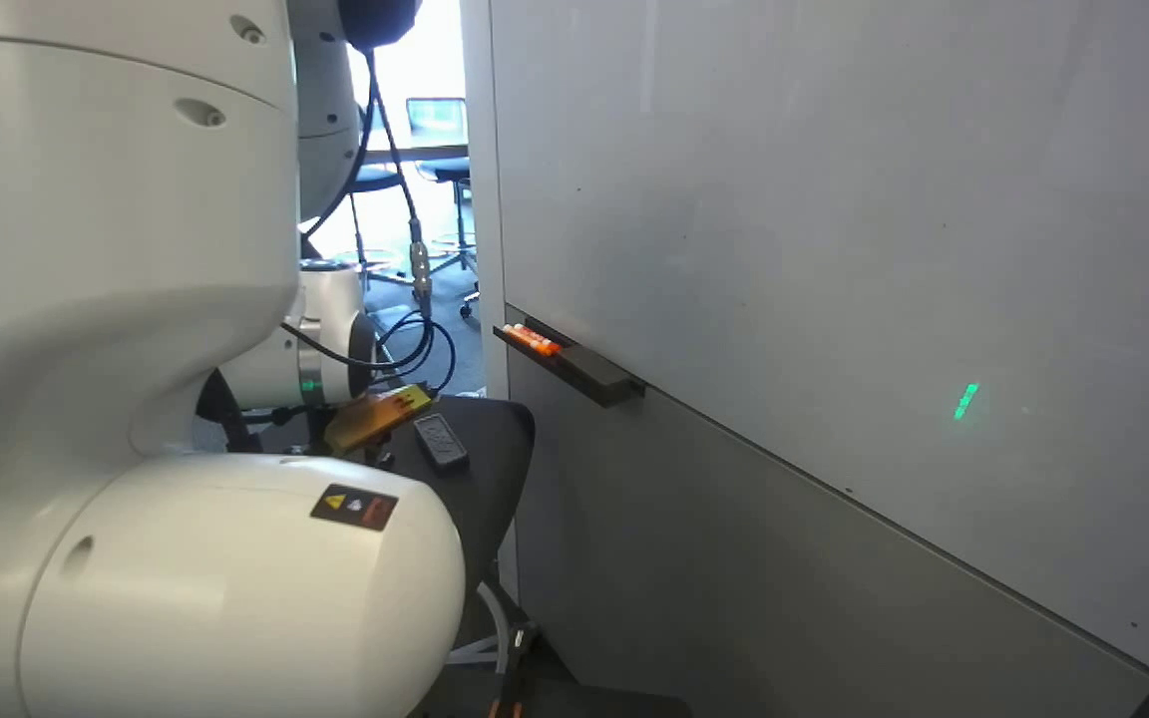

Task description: Use the eraser to wipe the whiteboard then pick up the marker.

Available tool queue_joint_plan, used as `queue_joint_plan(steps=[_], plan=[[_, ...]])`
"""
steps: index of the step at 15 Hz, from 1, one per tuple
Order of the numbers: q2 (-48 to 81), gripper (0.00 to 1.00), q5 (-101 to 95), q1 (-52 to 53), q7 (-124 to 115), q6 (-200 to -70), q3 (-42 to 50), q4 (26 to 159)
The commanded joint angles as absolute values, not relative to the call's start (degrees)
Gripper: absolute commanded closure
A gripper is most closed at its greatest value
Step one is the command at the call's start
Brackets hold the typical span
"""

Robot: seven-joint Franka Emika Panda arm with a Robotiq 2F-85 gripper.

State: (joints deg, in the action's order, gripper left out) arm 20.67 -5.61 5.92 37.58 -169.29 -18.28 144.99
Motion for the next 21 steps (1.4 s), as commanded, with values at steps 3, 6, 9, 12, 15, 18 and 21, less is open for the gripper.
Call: queue_joint_plan(steps=[3,6,9,12,15,18,21], plan=[[20.55,0.00,-10.87,6.63,32.65,-170.35,-16.14,144.42],[21.36,0.00,-12.54,6.43,31.96,-170.32,-15.83,143.84],[22.07,0.00,-13.43,6.30,31.30,-170.07,-15.57,143.26],[23.35,0.01,-14.05,6.26,30.99,-170.12,-15.67,142.65],[24.97,0.25,-14.77,6.66,30.58,-170.00,-15.28,141.78],[25.51,0.46,-15.18,6.60,30.58,-169.87,-15.76,141.43],[24.89,0.68,-15.95,6.96,30.18,-169.81,-15.48,141.43]])
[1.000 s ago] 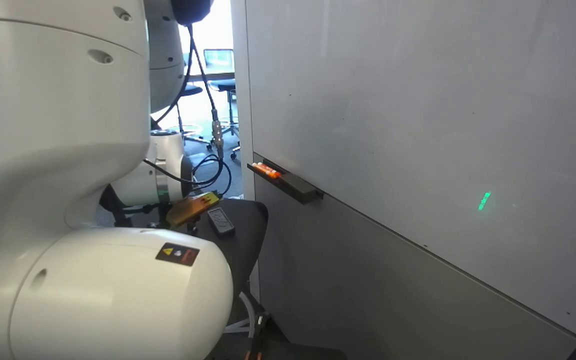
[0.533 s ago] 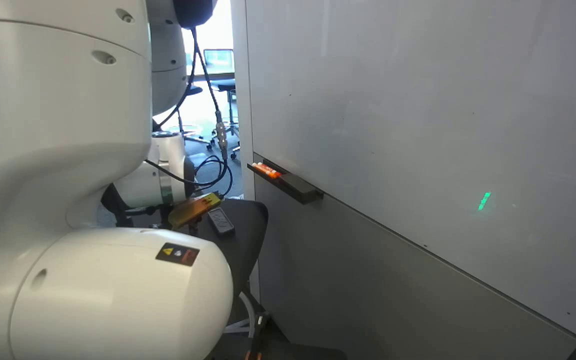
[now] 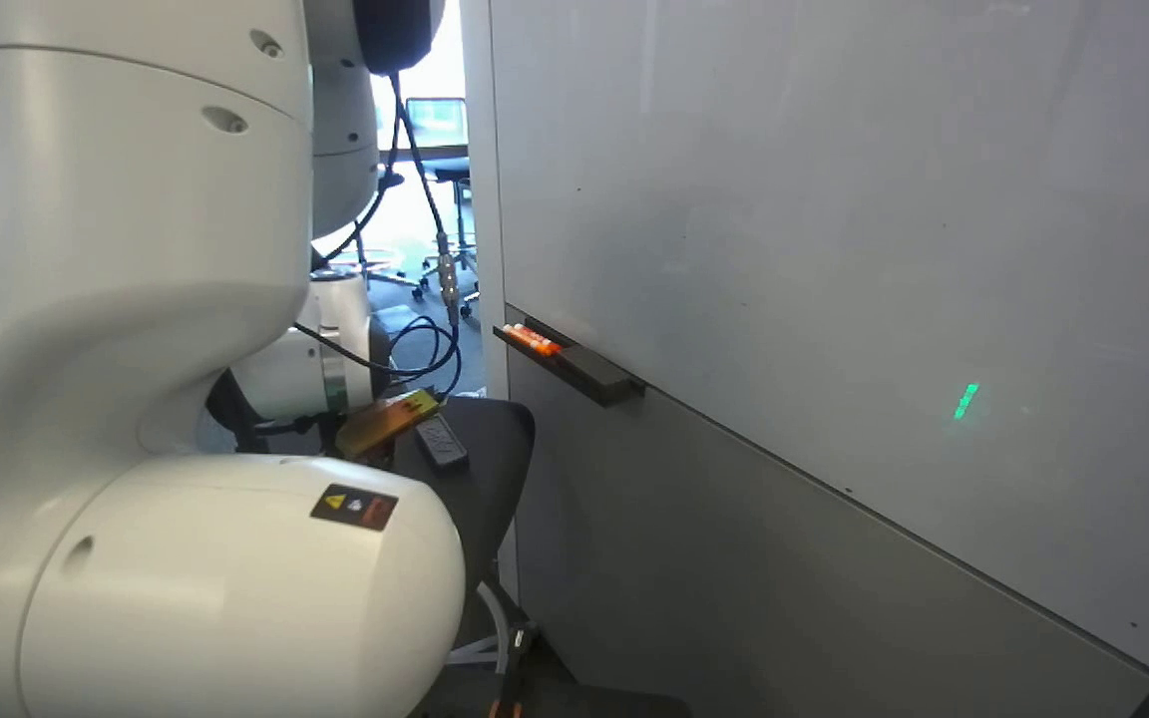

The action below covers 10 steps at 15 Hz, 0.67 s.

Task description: Use the eraser to wipe the whiteboard then pick up the marker.

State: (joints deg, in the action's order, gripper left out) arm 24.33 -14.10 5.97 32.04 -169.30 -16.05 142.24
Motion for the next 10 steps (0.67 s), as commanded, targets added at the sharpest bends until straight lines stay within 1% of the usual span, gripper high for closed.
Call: queue_joint_plan(steps=[1,3,4,6,8,9,10], plan=[[24.70,0.74,-16.33,7.13,29.92,-169.60,-15.32,141.44],[24.47,0.90,-16.76,7.33,29.51,-168.64,-15.15,141.45],[24.18,0.93,-16.96,7.51,29.26,-167.62,-15.00,141.50],[23.43,0.90,-17.01,7.56,29.11,-164.71,-15.21,141.70],[21.96,0.97,-17.13,8.29,28.48,-160.96,-14.95,142.17],[20.85,0.92,-17.20,8.57,28.41,-158.78,-15.09,142.35],[20.14,0.92,-16.81,8.48,28.86,-156.33,-15.68,142.39]])
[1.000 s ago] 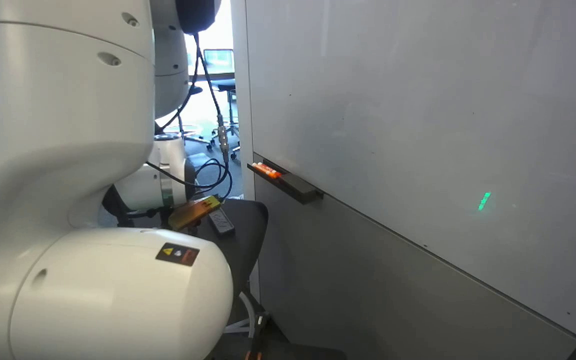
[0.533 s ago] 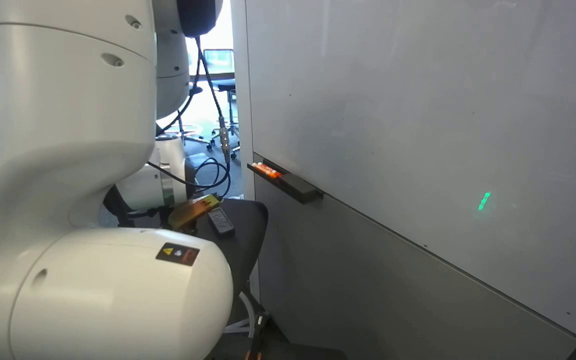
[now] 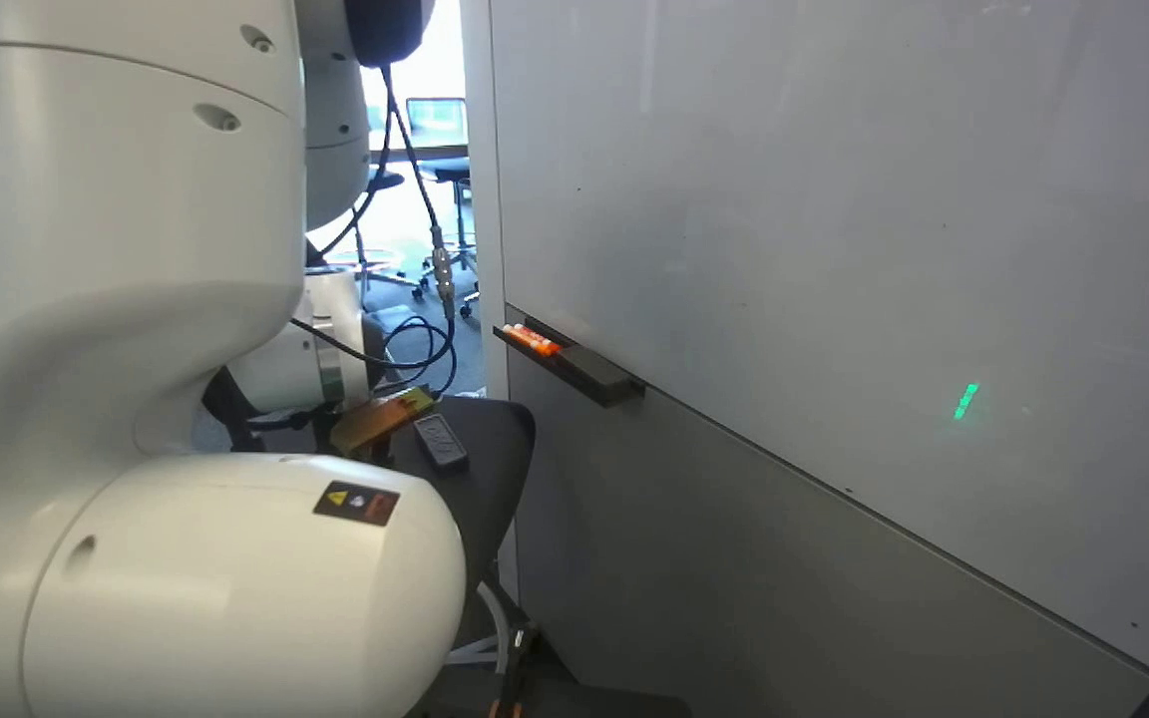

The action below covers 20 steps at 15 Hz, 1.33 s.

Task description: Use the eraser to wipe the whiteboard then pick up the marker.

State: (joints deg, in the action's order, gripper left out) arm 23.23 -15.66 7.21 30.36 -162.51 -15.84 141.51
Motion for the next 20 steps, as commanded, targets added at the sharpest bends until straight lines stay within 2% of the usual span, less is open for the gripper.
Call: queue_joint_plan(steps=[1,6,7,8,9,16,17,20], plan=[[19.07,0.92,-17.13,9.01,28.72,-154.42,-15.53,142.61],[15.45,0.91,-17.07,10.19,29.25,-148.00,-16.47,142.85],[15.76,0.65,-15.42,9.45,31.00,-147.95,-17.37,142.57],[16.13,0.64,-14.32,9.20,31.78,-148.62,-18.06,142.66],[16.54,0.59,-13.46,9.00,32.38,-148.71,-18.55,142.47],[15.95,0.06,-3.41,6.73,40.37,-149.85,-23.16,143.24],[15.48,0.01,-2.36,6.51,41.25,-149.99,-23.55,143.39],[15.55,0.00,-1.56,6.36,42.89,-150.15,-23.02,142.86]])
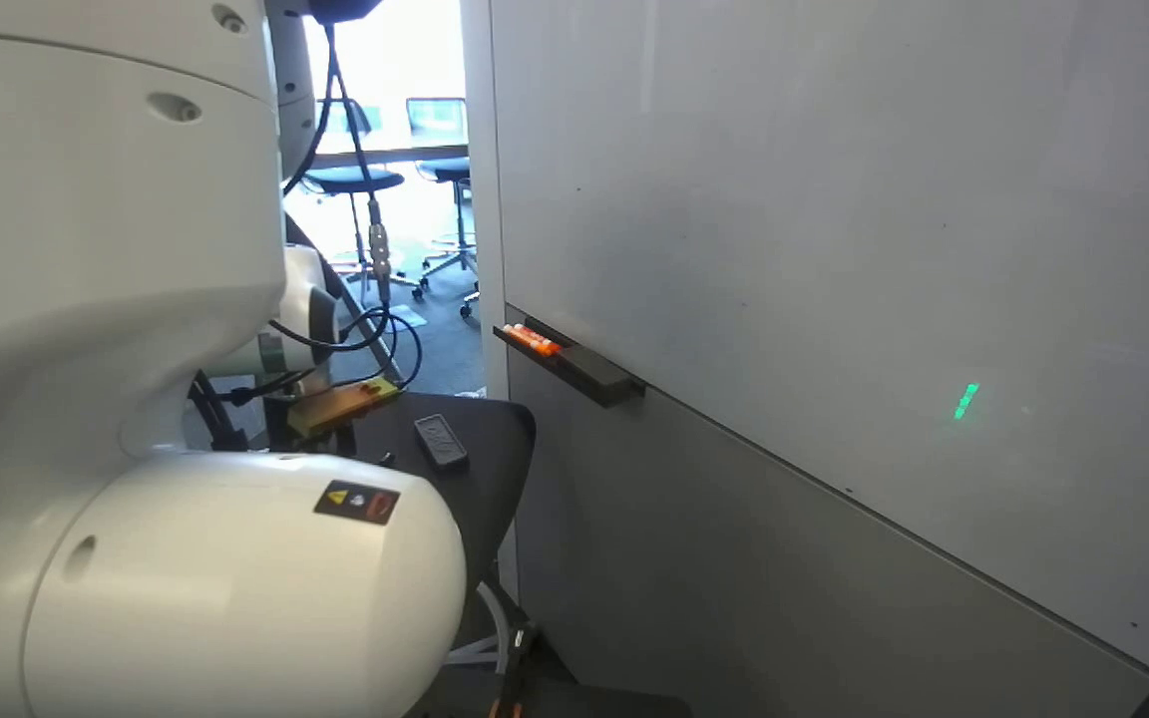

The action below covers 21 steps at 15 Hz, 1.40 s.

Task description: Use the eraser to wipe the whiteboard then pick up the marker.

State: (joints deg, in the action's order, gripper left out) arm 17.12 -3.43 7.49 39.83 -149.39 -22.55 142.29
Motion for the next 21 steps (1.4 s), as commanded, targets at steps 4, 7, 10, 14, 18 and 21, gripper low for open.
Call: queue_joint_plan(steps=[4,7,10,14,18,21], plan=[[16.92,0.13,-2.17,5.65,44.27,-151.14,-21.80,142.35],[17.60,0.05,-3.04,5.43,45.08,-152.62,-20.88,142.44],[18.37,0.00,-2.85,5.13,46.33,-154.52,-20.82,142.59],[19.74,0.12,-3.13,5.00,46.80,-155.76,-20.92,142.57],[20.82,0.50,-3.25,4.78,47.06,-156.34,-21.13,142.57],[20.50,0.73,-3.59,5.15,46.30,-155.85,-20.98,142.92]])
